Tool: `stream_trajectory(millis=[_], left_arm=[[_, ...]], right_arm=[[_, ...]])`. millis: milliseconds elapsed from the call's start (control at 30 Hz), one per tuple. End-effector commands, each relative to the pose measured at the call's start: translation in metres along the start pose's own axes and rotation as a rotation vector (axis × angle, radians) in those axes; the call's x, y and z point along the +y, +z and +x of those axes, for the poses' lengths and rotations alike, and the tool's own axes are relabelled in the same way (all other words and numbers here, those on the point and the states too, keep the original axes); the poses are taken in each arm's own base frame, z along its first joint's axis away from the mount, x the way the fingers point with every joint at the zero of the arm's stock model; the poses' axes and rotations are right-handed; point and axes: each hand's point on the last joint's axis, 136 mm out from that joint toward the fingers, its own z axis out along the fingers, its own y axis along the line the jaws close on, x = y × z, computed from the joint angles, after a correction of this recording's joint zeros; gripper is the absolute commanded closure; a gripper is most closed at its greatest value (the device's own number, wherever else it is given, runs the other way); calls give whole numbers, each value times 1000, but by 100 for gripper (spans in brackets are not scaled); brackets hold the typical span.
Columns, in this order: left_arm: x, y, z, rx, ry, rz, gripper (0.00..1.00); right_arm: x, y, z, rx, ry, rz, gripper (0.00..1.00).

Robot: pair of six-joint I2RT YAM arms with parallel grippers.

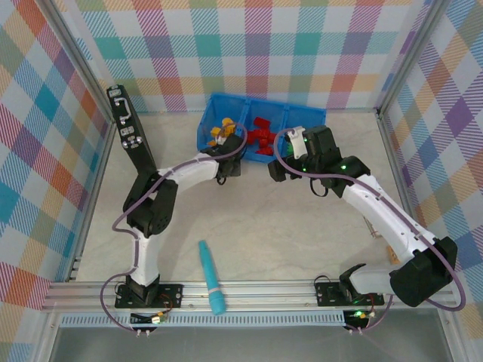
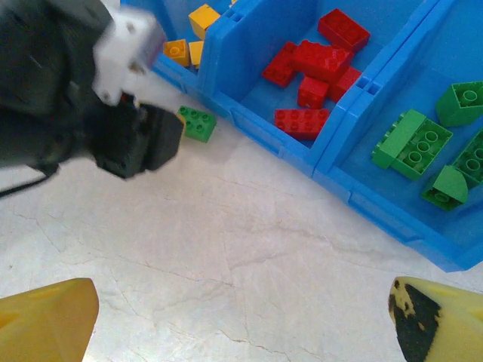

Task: Sort the legos into containers by color
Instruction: Pick up the lego from the center of the table, then place the lego in the container.

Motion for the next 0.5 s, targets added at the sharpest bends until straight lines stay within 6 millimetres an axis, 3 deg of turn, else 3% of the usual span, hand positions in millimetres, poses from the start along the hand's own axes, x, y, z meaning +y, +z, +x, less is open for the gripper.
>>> stream_trajectory(millis=[0,100,200,367,467], left_arm=[[16,-45,-76,-192,-13,-13,49],[27,-45,-111,-271,-54,-21,49],[32,-29,-131,-304,-82,-34,47],[29,13,-141,-298,-128,-18,40],[23,31,-151,-316,-142,-3,31]], right_arm=[[1,1,4,10,5,-14,1],[1,-1,4,7,6,-14,1],[1,-3,4,5,7,-11,1],[0,-9,3,0,-1,-4,1],[-1,-12,4,0,-4,2,1]])
